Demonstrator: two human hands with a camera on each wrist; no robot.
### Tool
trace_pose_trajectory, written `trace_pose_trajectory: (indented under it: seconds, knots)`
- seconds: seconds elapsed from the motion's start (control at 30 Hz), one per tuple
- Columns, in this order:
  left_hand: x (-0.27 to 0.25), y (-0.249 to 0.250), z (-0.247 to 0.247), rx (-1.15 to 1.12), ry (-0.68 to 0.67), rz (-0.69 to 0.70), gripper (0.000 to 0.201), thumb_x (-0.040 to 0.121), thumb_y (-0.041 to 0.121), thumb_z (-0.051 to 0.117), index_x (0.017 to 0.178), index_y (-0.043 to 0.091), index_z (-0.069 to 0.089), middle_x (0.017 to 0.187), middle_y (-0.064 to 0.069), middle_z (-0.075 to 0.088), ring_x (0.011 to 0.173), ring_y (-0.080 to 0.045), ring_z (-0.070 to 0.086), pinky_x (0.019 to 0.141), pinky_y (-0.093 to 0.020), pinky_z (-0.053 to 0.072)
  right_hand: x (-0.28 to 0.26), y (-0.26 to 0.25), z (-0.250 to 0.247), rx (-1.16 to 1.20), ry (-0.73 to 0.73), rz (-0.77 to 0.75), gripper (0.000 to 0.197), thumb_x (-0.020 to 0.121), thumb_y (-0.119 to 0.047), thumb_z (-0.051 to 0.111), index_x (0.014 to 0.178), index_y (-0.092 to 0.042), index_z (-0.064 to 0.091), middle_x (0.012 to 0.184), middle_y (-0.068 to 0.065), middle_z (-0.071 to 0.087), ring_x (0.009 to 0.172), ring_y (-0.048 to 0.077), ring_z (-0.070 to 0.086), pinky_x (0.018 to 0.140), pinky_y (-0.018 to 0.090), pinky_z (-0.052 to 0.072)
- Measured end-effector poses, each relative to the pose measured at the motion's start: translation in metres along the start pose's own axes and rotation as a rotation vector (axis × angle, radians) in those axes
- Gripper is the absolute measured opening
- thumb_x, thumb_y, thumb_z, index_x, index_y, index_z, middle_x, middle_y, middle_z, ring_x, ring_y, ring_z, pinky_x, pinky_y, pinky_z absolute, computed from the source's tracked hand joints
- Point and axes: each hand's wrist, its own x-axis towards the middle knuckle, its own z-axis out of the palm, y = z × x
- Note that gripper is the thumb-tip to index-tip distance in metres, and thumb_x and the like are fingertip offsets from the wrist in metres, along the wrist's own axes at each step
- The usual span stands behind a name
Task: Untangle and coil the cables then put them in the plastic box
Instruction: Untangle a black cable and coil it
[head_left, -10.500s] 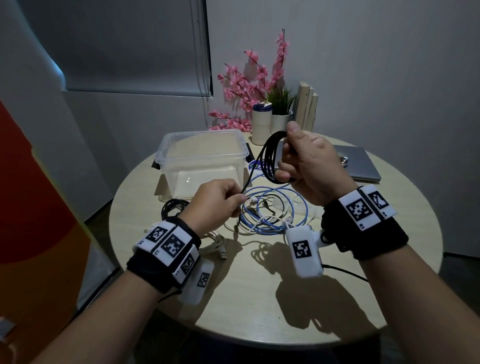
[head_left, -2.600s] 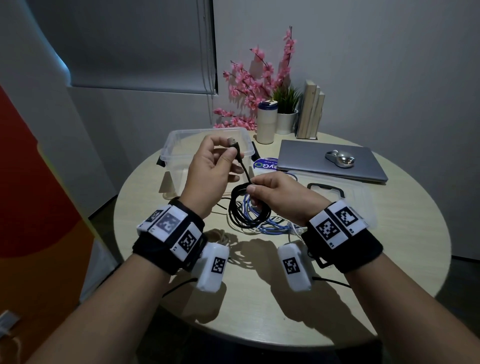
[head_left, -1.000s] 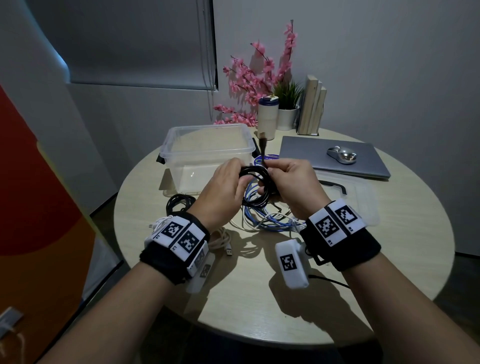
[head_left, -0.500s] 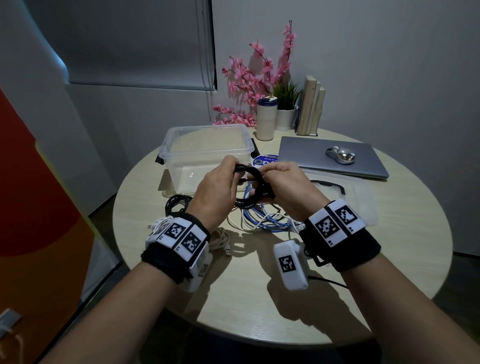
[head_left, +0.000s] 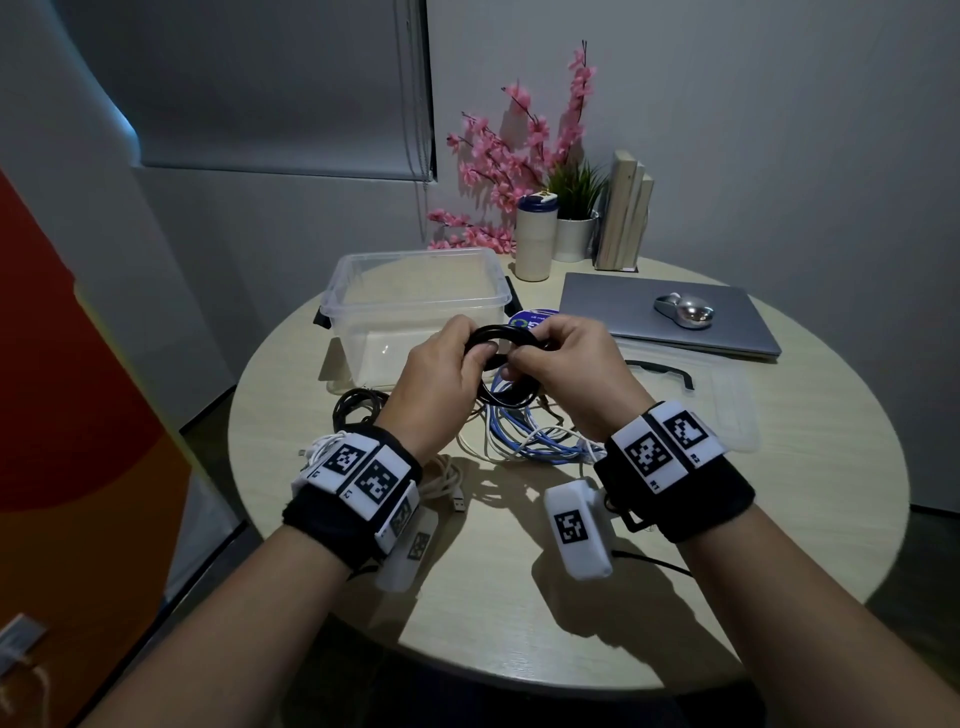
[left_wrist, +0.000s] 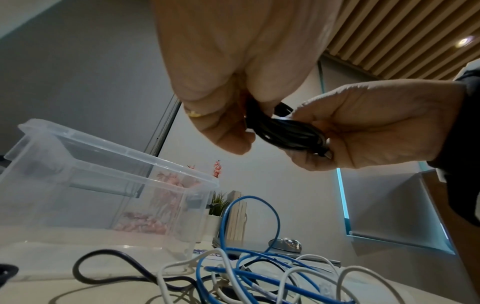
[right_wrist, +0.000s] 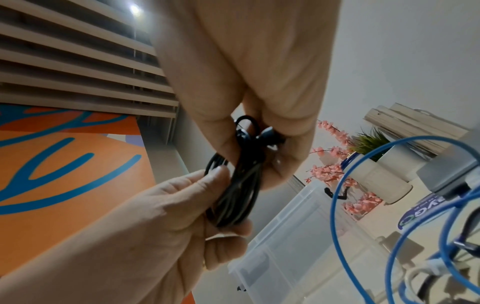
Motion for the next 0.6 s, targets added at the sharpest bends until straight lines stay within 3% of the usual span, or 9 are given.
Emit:
trace_pose_trajectory:
  seconds: [0.2,0.27,0.37,0.43,0.53,0.6]
  knots:
    - [-0.003,-0.002,0.001,-0.108,-0.032,-0.110,0.009,0.096,0.018,0.051,0.091,0.016,0.058,0.080,-0.007,0.067,0.076,-0.022,0.062,0.073,-0.035,0.049,-0.002,0.003,0.000,0.007,-0.026,0.005,0.017,0.081,0.003,0.064,0.076,-0.014,0.061,0.065,0.007,0.061,0.060,0.018,0.059,0.045,0.019,0.042]
    - [-0.003,-0.003,0.003,-0.198,-0.054,-0.175,0.012,0.096,0.015,0.050,0.086,0.019,0.056,0.078,-0.005,0.067,0.072,-0.019,0.065,0.074,-0.037,0.053,-0.001,0.006,0.002,-0.020,-0.025,-0.006,0.016,0.082,0.002,0.063,0.080,-0.015,0.062,0.069,0.006,0.061,0.061,0.017,0.058,0.051,0.025,0.046]
    - [-0.004,-0.004,0.003,-0.414,-0.119,-0.280,0.015,0.097,0.010,0.049,0.084,0.018,0.053,0.081,-0.010,0.066,0.073,-0.024,0.068,0.081,-0.045,0.056,0.000,0.009,0.003,-0.017,-0.049,0.004,0.017,0.083,0.004,0.059,0.082,-0.014,0.061,0.076,0.007,0.060,0.070,0.020,0.058,0.072,0.045,0.053]
    - [-0.004,-0.004,0.000,-0.580,-0.185,-0.338,0.014,0.098,0.011,0.047,0.085,0.014,0.051,0.078,-0.008,0.066,0.071,-0.018,0.068,0.082,-0.041,0.054,-0.001,0.008,0.001,0.041,-0.108,0.034,0.018,0.086,0.006,0.056,0.084,-0.011,0.057,0.080,0.009,0.058,0.073,0.022,0.056,0.081,0.051,0.051]
    - [-0.004,-0.003,-0.005,-0.627,-0.237,-0.355,0.011,0.097,0.017,0.050,0.086,0.019,0.051,0.081,0.000,0.063,0.075,-0.012,0.063,0.076,-0.031,0.045,-0.002,0.004,-0.005,0.119,-0.187,0.048,0.018,0.088,0.009,0.054,0.085,-0.009,0.056,0.079,0.010,0.057,0.068,0.020,0.053,0.074,0.040,0.048]
    - [-0.002,-0.009,-0.005,-0.467,-0.111,-0.294,0.015,0.091,0.019,0.061,0.087,0.028,0.049,0.088,0.003,0.057,0.079,-0.013,0.055,0.073,-0.028,0.044,-0.001,0.003,-0.008,0.124,-0.185,0.036,0.017,0.087,0.009,0.056,0.084,-0.008,0.059,0.079,0.011,0.057,0.063,0.017,0.051,0.068,0.032,0.045]
